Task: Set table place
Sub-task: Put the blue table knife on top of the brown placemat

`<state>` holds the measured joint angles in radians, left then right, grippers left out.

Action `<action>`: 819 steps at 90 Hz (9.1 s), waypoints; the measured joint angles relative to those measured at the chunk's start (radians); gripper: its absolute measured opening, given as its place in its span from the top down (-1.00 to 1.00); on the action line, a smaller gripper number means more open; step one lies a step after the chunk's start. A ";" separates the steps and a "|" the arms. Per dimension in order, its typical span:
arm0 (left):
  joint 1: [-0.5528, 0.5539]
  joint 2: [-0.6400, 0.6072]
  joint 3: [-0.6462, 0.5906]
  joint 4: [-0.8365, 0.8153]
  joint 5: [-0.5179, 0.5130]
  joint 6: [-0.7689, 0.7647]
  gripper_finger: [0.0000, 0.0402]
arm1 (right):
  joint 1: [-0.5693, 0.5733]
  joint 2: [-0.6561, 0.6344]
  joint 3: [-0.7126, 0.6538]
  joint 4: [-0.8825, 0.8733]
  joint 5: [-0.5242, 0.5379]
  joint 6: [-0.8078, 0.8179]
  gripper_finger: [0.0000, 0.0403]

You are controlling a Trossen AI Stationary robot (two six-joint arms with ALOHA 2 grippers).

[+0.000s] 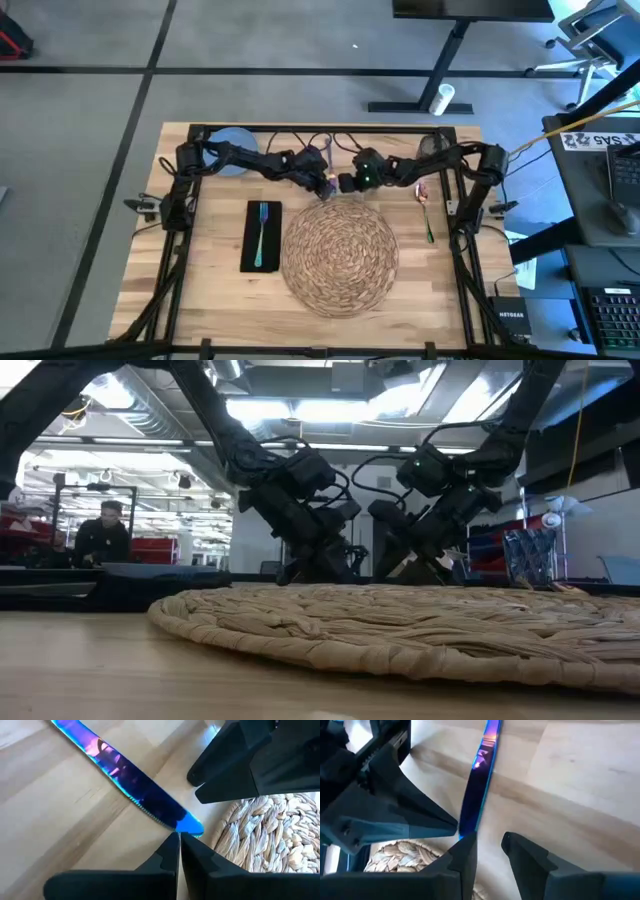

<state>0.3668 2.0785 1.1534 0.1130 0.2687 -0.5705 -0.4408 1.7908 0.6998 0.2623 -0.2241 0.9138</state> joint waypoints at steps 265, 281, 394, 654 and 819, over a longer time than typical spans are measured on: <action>0.000 0.067 0.148 -0.082 -0.067 -0.133 1.00 | -0.182 -0.103 0.198 -0.394 -0.041 -0.318 0.51; -0.020 0.069 0.150 -0.091 -0.138 -0.229 1.00 | -0.182 -0.103 0.198 -0.394 -0.040 -0.317 0.51; -0.037 0.095 0.294 -0.268 -0.310 -0.436 1.00 | -0.228 -0.119 0.300 -0.541 -0.178 -0.553 0.51; 0.011 0.153 0.304 -0.090 -0.246 -0.559 1.00 | -0.259 -0.120 0.278 -0.743 -0.178 -0.657 0.51; 0.100 -0.266 0.013 -0.466 -0.305 -0.033 1.00 | -0.004 -0.053 0.080 -0.335 0.083 -0.389 1.00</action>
<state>0.4668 1.8122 1.1664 -0.3531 -0.0367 -0.6040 -0.4444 1.7380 0.7795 -0.0723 -0.1408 0.5250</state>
